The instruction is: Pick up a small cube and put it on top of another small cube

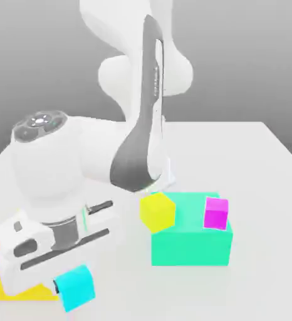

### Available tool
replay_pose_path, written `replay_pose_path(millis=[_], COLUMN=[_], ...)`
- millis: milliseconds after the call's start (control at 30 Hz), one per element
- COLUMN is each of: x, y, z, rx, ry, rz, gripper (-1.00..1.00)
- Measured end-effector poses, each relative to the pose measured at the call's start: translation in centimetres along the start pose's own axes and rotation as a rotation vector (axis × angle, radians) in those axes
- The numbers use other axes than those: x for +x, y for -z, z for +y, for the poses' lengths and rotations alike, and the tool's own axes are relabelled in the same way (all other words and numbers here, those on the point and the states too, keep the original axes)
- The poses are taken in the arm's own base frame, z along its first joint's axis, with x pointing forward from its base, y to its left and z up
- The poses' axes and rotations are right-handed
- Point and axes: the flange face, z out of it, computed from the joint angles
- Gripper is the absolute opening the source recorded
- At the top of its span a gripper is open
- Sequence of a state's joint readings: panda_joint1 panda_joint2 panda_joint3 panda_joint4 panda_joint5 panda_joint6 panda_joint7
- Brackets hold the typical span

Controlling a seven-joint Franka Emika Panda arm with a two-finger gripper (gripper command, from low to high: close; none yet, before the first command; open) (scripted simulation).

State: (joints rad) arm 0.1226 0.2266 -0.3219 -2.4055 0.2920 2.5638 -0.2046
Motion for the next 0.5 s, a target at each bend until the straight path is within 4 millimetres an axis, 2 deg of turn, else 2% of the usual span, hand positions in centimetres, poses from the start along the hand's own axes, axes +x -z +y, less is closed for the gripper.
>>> replay_pose_path(millis=[267,500], x=[-5.6,-11.3], y=[4.4,8.4], z=[-5.9,-8.6], rx=[0.076,0.054], ry=[-0.006,-0.021], rz=[-0.047,-0.042], gripper=[-1.00,-1.00])
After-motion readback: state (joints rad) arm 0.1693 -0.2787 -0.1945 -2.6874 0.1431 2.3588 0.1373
